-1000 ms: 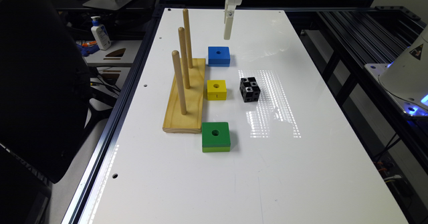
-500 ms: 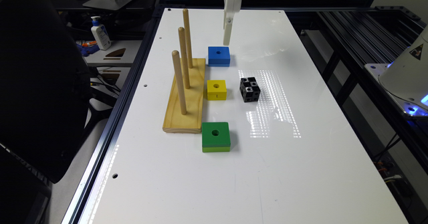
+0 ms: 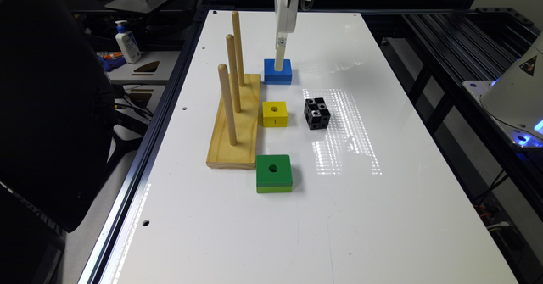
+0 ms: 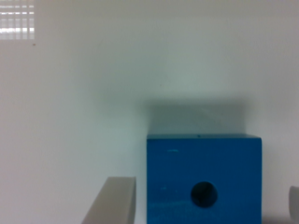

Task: Pick up blue block.

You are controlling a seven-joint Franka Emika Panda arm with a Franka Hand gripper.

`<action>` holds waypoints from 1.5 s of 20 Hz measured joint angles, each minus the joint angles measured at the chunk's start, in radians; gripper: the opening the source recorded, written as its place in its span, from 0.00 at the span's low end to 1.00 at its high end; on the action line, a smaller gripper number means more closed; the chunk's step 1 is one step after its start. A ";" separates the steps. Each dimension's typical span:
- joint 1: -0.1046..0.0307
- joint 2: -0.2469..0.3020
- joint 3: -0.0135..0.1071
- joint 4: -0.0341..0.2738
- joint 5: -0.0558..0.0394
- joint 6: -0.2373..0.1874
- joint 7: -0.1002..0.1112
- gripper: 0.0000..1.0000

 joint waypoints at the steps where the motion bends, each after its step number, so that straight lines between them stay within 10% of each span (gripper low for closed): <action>1: 0.000 0.000 0.003 0.001 0.0000 0.000 0.003 1.00; 30: -0.013 0.020 0.005 0.011 -0.0006 0.007 0.007 1.00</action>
